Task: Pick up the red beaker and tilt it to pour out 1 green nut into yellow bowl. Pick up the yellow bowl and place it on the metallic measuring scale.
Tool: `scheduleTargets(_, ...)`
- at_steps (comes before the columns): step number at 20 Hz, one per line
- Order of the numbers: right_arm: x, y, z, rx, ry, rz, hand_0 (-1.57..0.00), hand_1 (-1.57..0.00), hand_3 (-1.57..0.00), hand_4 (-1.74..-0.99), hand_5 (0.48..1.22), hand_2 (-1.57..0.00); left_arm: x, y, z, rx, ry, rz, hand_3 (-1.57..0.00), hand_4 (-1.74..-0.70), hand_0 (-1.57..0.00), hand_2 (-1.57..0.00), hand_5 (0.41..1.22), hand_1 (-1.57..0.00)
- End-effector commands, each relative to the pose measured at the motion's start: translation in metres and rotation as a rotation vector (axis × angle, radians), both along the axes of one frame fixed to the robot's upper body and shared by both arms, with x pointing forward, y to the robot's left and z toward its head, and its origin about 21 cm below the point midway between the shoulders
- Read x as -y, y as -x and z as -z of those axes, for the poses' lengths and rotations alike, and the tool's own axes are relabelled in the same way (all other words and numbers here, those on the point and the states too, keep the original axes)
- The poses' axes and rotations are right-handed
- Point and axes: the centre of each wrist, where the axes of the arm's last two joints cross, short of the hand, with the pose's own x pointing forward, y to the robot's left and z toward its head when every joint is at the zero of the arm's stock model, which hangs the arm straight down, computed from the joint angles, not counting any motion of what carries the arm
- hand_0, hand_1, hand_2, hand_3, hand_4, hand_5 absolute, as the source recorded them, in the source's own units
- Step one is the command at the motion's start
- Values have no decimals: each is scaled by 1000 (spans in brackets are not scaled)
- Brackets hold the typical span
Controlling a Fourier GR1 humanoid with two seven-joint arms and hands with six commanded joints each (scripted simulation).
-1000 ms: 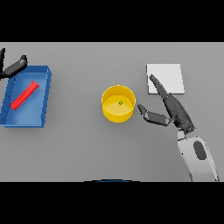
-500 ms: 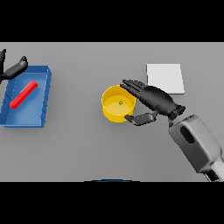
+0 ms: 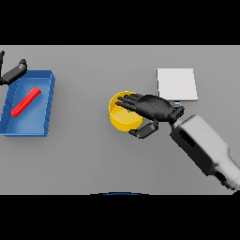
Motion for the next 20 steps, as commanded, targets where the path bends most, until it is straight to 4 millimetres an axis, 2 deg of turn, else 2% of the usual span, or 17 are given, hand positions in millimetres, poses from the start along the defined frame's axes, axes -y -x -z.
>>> scheduleTargets(1, 2, -4, -1, -3, 11, -6, 1, 1, 1, -1224, 653, 1, -1, 0, 1, -9, -1, 4, 1, -786, 1, 1, 728, 1)
scheduleTargets(9, -12, -9, 13, -49, 111, -46, 1, 1, 1, -1273, 687, 1, 1, -1, 3, -3, 13, 14, 1, -798, 1, 1, 723, 1)
scheduleTargets(16, -11, -13, 27, -74, 119, -79, 1, 1, -27, -1286, 712, -9, 5, 5, 3, -1, 7, 20, 1, -794, 1, 1, 728, 1)
scheduleTargets(18, -13, -16, 31, -76, 104, -65, 1, 1, -60, -1293, 738, -27, 6, 3, 1, -2, 3, 18, 1, -793, 1, 1, 730, 1)
scheduleTargets(20, -15, -14, 31, -89, 104, -57, 1, -14, -121, -1333, 800, -84, 6, 6, 2, -7, 5, 13, 1, -793, 1, 1, 732, 1)
